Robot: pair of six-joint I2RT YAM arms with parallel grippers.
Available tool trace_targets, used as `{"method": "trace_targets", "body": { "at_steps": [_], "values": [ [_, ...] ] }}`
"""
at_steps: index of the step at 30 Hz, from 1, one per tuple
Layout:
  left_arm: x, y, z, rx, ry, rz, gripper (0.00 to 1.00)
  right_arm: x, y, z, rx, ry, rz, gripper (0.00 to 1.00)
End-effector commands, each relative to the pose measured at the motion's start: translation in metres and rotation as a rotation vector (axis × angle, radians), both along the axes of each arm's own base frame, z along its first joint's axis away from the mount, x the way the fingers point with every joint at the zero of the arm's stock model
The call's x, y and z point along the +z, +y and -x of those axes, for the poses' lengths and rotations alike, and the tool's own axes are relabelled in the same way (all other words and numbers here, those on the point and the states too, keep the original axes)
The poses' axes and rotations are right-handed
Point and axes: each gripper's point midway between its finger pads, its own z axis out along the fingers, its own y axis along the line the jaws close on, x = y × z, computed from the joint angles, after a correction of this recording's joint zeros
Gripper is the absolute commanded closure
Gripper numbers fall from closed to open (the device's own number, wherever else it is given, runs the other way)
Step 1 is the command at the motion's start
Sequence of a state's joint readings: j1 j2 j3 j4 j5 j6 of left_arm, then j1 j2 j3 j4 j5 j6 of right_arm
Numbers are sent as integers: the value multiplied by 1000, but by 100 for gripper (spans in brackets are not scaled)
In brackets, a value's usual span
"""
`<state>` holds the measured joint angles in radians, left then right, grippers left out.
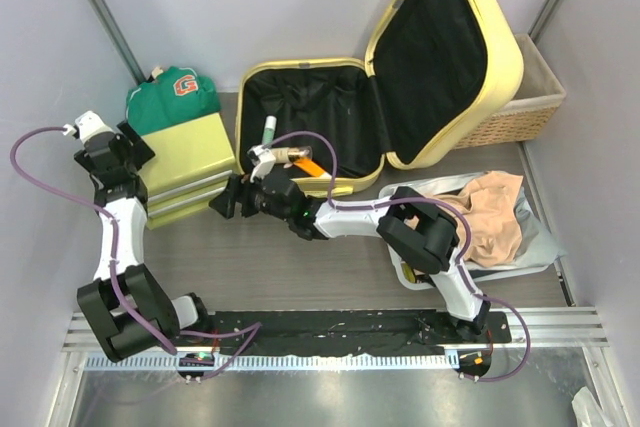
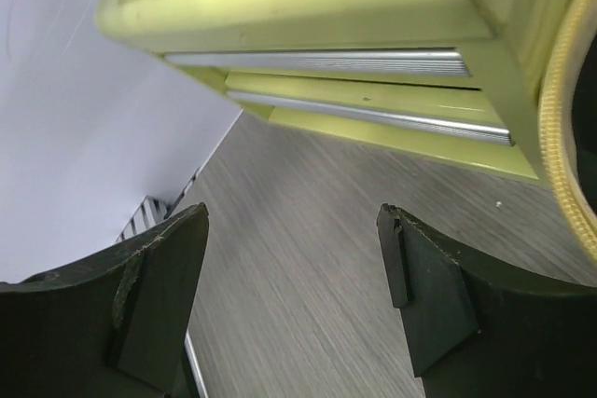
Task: Open, take out, and arrange the luggage
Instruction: Adjust the storage box at the center of the board.
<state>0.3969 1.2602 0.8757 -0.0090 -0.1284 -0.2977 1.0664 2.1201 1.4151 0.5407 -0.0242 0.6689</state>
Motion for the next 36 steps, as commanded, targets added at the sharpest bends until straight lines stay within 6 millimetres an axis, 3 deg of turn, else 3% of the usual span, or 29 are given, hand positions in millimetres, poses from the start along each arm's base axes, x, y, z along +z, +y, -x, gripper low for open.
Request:
{"method": "trace_targets", "body": {
  "at_steps": [1, 6, 8, 15, 19, 21, 22, 24, 29, 36],
  "values": [
    [-138, -183, 85, -434, 526, 576, 21, 19, -10, -18, -178, 14, -169, 18],
    [-133, -180, 84, -398, 509, 565, 16, -6, -11, -14, -285, 92, -244, 20],
    [-127, -177, 81, -388, 487, 548, 14, -5, -7, -14, -309, 74, -273, 20],
    [-107, -157, 84, -315, 463, 433, 7, -21, -8, -36, -415, 68, -290, 21],
    [-92, -148, 82, -294, 424, 378, 0, -30, 4, -50, -408, 88, -332, 21],
    [-86, -142, 83, -279, 415, 348, 0, -44, 9, -52, -401, 107, -348, 21],
    [-78, -140, 83, -272, 387, 329, 0, -35, 13, -53, -394, 97, -387, 21],
    [-72, -133, 86, -247, 377, 296, 0, -36, 14, -54, -394, 94, -413, 22],
    [-54, -117, 88, -185, 329, 220, 0, -25, 4, -65, -461, 55, -454, 21],
    [-50, -118, 89, -190, 313, 216, 0, 2, -1, -67, -450, 43, -538, 21]
  ]
}}
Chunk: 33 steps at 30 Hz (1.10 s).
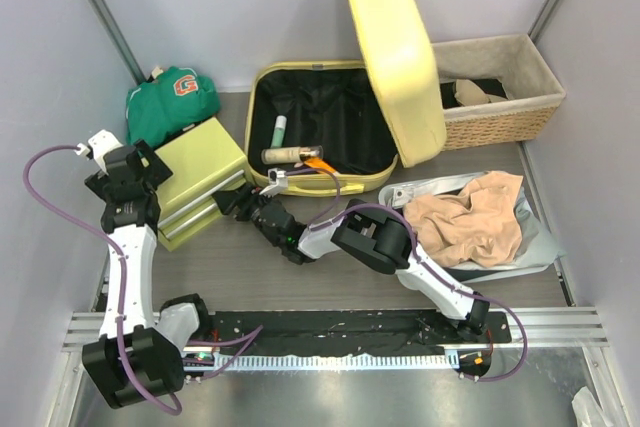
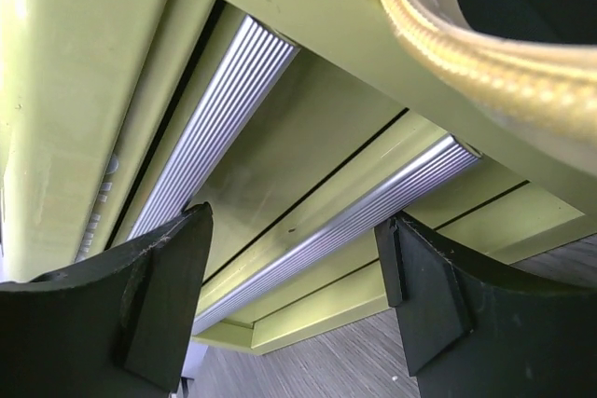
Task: Open, take out, and arrange the luggage
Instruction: Adjust the storage box at the center of the board, then open the drawer in the storage box.
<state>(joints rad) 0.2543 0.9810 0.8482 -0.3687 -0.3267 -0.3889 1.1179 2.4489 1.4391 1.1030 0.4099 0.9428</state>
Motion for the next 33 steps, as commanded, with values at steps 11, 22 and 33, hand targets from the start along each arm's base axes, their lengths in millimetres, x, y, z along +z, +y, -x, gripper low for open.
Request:
{"method": "trace_targets", "body": {
  "at_steps": [11, 22, 33],
  "values": [
    [-66, -79, 19, -291, 222, 230, 0, 37, -5, -32, -110, -10, -201, 32],
    [-65, -83, 18, -310, 212, 240, 0, 28, 3, -41, -130, 47, -282, 60],
    [-51, -80, 20, -300, 153, 208, 0, 43, -9, -38, -145, -1, -319, 99]
  ]
}}
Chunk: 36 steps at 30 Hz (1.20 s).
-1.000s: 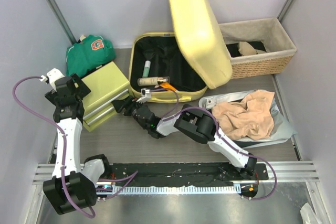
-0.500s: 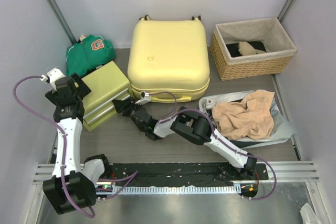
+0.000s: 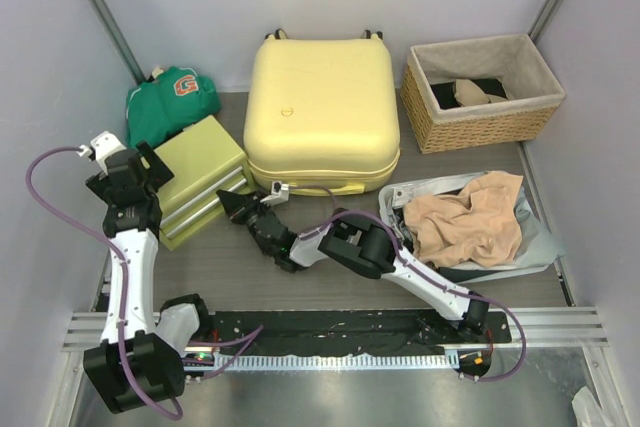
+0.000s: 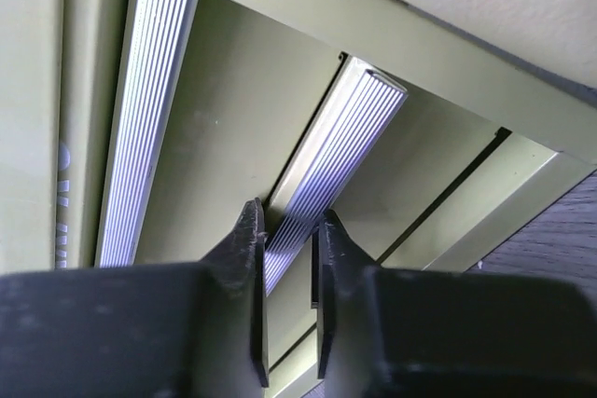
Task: Open, take out, and arrange the luggage
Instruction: Open the drawer in the storage box.
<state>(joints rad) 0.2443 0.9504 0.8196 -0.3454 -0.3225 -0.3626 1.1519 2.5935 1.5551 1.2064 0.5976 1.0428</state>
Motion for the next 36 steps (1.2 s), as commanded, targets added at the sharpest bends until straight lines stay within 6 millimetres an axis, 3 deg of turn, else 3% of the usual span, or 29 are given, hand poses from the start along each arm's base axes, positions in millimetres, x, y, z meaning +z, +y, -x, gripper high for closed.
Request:
{"method": "trace_targets", "body": {
  "at_steps": [1, 11, 16, 26, 31, 32, 36],
  "values": [
    [-51, -75, 18, -270, 170, 224, 0, 60, -17, -26, -18, -66, -159, 99],
    [-45, -71, 18, -256, 150, 205, 0, 81, -50, -13, -40, -98, -198, 99],
    [-40, -71, 17, -258, 136, 197, 0, 74, -58, -7, -36, -85, -183, 99],
    [16, -72, 13, -355, -35, 16, 0, 64, -62, 11, -7, -65, -170, 99],
    [38, -112, 12, -538, -93, -42, 0, 64, -58, 22, 14, -63, -169, 99],
    [41, -134, 12, -638, -102, -53, 0, 63, -58, 23, 16, -64, -163, 99],
    [38, -150, 9, -721, -47, -191, 0, 63, -60, 28, 18, -61, -156, 99]
  ]
}}
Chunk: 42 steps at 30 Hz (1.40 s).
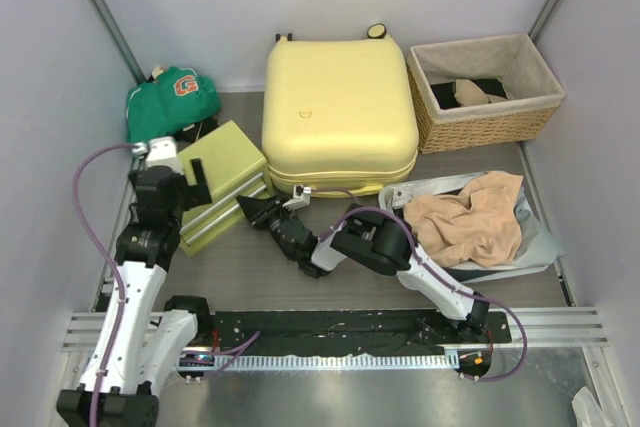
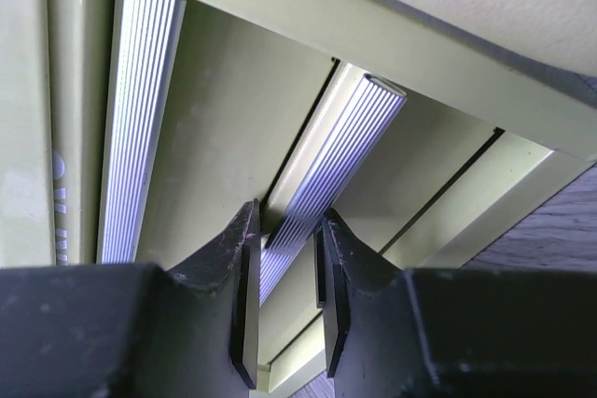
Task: Open, take out, and arrange the luggage
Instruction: Open the drawer in the storage box.
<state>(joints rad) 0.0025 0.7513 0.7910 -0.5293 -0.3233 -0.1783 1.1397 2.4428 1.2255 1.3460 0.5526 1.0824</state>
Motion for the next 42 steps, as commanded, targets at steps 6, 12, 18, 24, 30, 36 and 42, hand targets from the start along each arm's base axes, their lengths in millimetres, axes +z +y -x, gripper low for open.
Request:
{"method": "trace_targets", "body": {
  "at_steps": [6, 12, 18, 24, 30, 36, 42],
  "values": [
    [42, -93, -28, -464, -110, -145, 0, 59, -15, 9, -27, -81, -137, 99],
    [33, -101, -35, -534, -65, -259, 0, 61, -16, 9, -35, -93, -135, 99],
    [26, -123, -37, -643, -41, -301, 0, 60, -17, 9, -34, -95, -129, 99],
    [17, -120, -38, -640, -8, -363, 0, 61, -16, 10, -27, -96, -131, 99],
    [-11, -118, -51, -598, 124, -476, 0, 61, -13, 13, -7, -93, -136, 99],
    [-19, -98, -65, -443, 217, -571, 0, 61, -12, 26, 13, -92, -133, 99],
    [-16, -87, -65, -378, 219, -603, 0, 57, -15, 34, 14, -86, -113, 99]
  ]
}}
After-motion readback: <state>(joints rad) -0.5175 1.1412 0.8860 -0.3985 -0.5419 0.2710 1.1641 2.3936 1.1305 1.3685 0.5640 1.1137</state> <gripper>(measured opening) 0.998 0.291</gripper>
